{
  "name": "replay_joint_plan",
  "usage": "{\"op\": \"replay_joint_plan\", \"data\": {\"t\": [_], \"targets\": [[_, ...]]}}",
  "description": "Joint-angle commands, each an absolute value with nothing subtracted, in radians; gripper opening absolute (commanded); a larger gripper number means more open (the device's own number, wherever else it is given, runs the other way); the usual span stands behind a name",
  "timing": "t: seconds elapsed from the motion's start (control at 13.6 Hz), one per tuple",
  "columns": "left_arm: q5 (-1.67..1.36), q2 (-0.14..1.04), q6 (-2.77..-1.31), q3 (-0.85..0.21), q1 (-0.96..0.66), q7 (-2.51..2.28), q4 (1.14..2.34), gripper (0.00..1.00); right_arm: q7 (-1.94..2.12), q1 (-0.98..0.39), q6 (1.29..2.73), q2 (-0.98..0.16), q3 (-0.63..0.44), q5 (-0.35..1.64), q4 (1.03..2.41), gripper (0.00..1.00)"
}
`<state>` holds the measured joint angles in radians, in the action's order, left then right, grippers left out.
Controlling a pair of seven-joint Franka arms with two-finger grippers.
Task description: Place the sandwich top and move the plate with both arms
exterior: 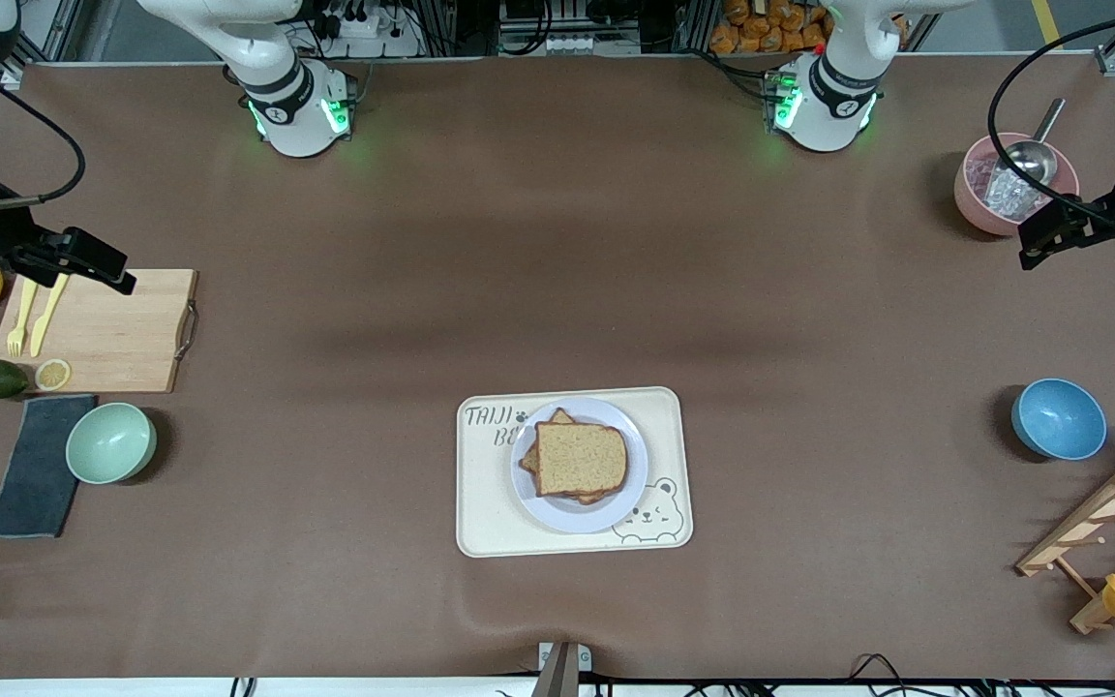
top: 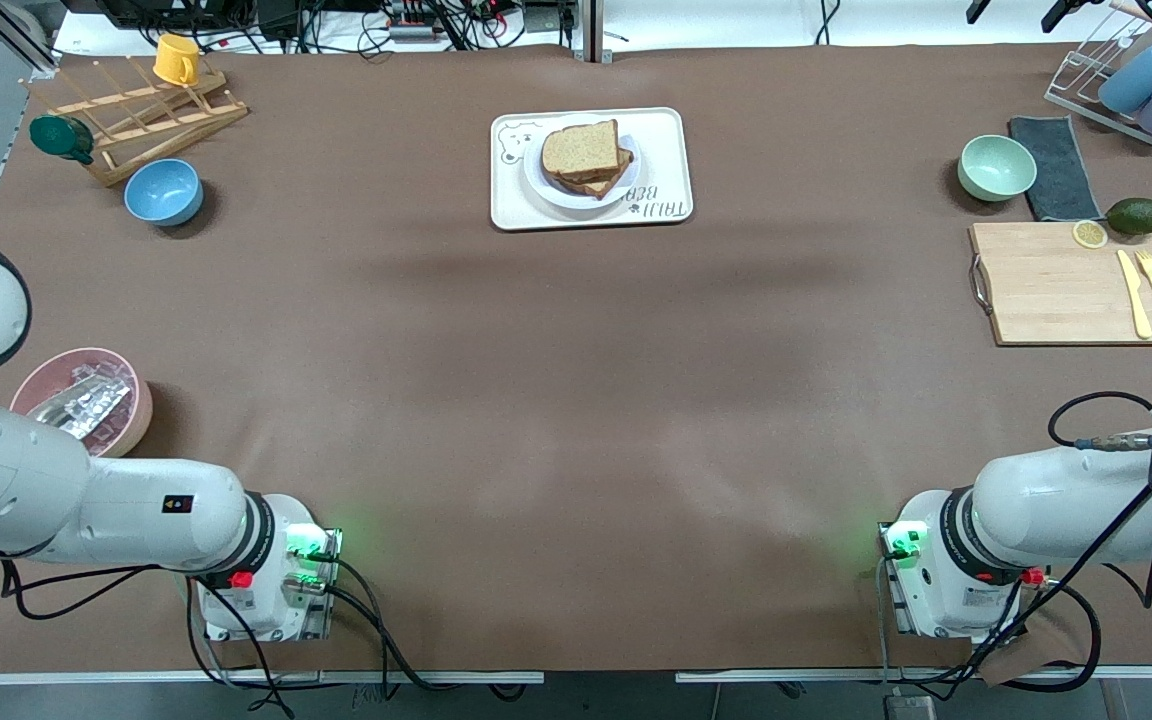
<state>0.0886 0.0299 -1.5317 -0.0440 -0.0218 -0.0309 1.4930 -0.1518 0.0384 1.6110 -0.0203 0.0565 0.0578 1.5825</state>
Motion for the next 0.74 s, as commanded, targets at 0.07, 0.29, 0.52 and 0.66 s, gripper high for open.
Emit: {"op": "replay_joint_plan", "data": {"t": [0.07, 0.29, 0.52, 0.66], "targets": [[0.034, 0.040, -1.497, -0.031, -0.015, -0.032, 1.480, 1.00, -0.170, 0.040, 1.600, -0.026, 0.060, 0.041, 1.569, 1.00], [0.025, 0.031, -1.496, -0.037, -0.014, -0.032, 1.493, 1.00, -0.170, 0.038, 1.601, -0.026, 0.060, 0.043, 1.568, 1.00], [-0.012, 0.035, -1.494, -0.037, -0.015, -0.047, 1.491, 1.00, -0.170, 0.040, 1.601, -0.026, 0.060, 0.043, 1.568, 1.00], [-0.006, 0.037, -1.494, -0.038, -0.018, -0.044, 1.483, 1.00, -0.170, 0.040, 1.600, -0.026, 0.060, 0.044, 1.566, 1.00]]}}
